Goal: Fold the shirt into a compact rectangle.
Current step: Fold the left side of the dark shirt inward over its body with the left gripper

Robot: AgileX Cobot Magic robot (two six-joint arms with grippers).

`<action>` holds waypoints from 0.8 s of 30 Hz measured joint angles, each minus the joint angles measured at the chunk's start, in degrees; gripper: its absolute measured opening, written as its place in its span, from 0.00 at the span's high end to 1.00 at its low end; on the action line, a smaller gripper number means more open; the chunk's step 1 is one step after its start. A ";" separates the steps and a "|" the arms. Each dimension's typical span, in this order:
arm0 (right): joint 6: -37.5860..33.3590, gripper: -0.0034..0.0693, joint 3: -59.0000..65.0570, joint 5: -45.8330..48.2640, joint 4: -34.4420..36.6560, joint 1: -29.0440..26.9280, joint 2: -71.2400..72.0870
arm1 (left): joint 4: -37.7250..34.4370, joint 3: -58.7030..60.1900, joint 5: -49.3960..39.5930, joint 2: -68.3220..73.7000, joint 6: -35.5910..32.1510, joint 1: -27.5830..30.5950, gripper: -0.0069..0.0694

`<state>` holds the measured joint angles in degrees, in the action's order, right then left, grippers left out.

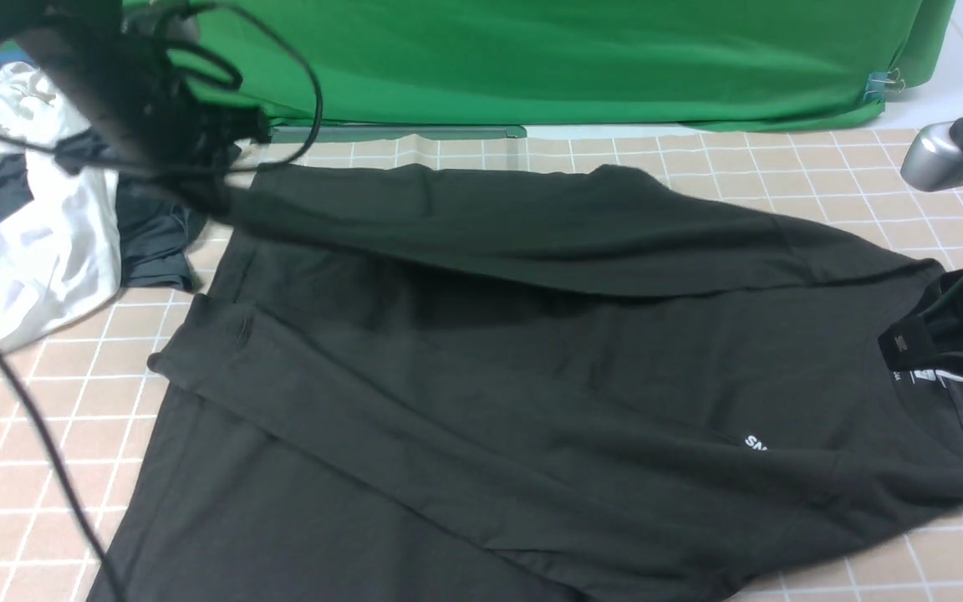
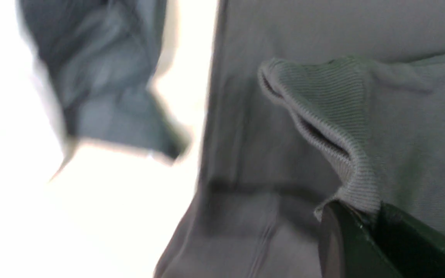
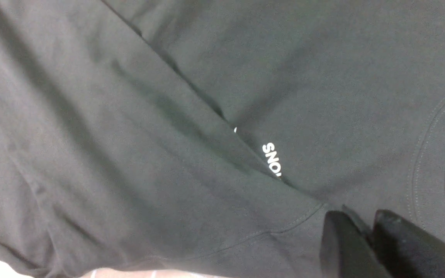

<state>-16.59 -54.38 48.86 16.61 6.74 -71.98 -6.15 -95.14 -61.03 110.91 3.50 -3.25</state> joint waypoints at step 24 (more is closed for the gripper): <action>0.00 0.76 0.00 -3.11 0.06 0.00 0.00 | 2.37 31.04 6.07 -11.78 7.32 -1.89 0.81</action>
<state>-16.59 -54.38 45.75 16.67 6.74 -71.98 -3.78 -64.10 -54.97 99.13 10.82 -5.14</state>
